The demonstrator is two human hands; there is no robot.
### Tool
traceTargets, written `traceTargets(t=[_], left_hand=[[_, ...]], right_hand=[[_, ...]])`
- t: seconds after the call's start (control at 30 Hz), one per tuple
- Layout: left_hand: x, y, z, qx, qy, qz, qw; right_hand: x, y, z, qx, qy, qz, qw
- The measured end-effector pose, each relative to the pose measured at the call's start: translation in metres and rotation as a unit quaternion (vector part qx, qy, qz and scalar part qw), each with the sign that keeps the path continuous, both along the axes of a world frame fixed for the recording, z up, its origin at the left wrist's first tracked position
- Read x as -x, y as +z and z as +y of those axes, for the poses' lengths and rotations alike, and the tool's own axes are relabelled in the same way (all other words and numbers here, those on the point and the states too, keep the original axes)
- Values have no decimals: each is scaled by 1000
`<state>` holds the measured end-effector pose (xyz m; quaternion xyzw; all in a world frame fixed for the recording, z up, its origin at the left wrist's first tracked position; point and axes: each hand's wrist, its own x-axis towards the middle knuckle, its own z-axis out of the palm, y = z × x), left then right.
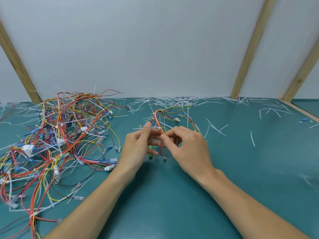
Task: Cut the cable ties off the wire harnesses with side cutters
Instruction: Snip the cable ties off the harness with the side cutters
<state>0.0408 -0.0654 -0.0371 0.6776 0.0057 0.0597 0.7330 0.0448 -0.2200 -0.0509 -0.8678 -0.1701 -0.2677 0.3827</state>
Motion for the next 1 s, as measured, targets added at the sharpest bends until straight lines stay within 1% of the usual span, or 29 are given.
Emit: traceTargets(t=[0.1, 0.27, 0.37, 0.43, 0.5, 0.6, 0.7, 0.8, 0.93, 1.0], left_hand=[[-2, -1, 3, 16, 22, 2, 1000], [-7, 1, 12, 56, 80, 11, 995], [-9, 2, 17, 74, 107, 15, 991], [-10, 2, 19, 80, 118, 10, 990], [-11, 3, 19, 87, 124, 2, 988], [-12, 5, 22, 107, 115, -9, 988], [-12, 7, 24, 129, 75, -22, 989], [-11, 8, 24, 132, 47, -23, 990], [-11, 7, 26, 122, 51, -11, 991], [-11, 7, 27, 115, 56, -6, 992]], right_hand=[[1, 2, 1, -11, -11, -6, 1000], [0, 5, -2, -57, -64, -44, 995], [0, 5, -5, -67, -69, -24, 995], [0, 4, -4, -48, -61, -5, 997], [-1, 3, -1, -4, -46, 11, 999], [-2, 0, 5, 57, -5, 44, 997], [-4, -4, 6, 105, 32, 59, 992], [-6, -7, 6, 95, 40, 47, 994], [-5, -6, 6, 62, 42, 11, 997], [-4, -4, 7, 58, 42, 9, 997]])
